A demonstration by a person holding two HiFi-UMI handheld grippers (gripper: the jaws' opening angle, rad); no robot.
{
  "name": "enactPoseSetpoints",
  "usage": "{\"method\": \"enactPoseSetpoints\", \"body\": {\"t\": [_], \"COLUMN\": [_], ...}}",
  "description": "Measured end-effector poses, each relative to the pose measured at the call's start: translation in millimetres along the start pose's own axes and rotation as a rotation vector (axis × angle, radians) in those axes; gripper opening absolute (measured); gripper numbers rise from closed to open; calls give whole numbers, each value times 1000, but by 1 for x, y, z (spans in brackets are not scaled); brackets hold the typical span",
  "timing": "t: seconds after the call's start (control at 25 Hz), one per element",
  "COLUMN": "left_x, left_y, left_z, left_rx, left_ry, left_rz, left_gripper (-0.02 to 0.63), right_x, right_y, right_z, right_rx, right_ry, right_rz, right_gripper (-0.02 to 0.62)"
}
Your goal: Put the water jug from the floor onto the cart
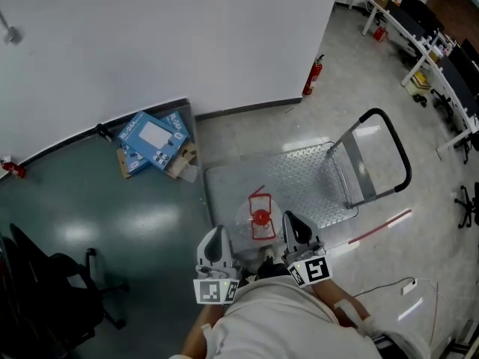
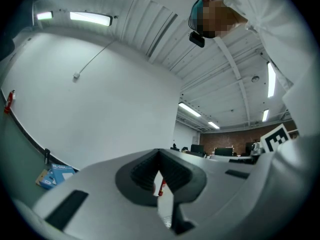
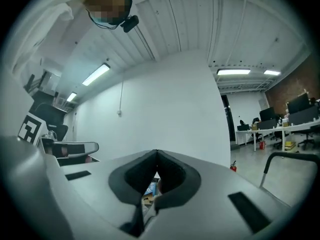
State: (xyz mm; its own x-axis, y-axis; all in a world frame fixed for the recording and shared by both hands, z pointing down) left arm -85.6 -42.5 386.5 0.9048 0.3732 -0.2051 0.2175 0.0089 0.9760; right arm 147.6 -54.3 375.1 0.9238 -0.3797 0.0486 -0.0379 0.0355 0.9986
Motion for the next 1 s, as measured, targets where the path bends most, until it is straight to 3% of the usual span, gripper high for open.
{"method": "enactPoseSetpoints", "body": {"t": [1.0], "left_x": [7], "left_y": [-2], "left_z": [2], "left_rx": [9], "left_ry": [0], "left_rz": [11], "left_gripper": [3], "right_x": [6], "right_y": [1], "right_z": [-4], "right_rx": [-14], "right_ry": [-36], "right_rz": [-10], "right_gripper": [12]}}
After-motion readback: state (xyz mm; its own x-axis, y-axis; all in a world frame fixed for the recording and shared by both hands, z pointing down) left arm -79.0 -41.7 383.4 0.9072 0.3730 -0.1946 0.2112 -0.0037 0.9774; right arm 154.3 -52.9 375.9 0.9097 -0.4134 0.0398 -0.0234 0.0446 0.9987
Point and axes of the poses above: the fingertips, and each gripper's own axes: z forward along the fingers, x to its right, y out of its underside, the point moved 8 cm from there along -z, backward along the fingers, and after that the axes turned 1 degree about -x, right-handed, at the moved point
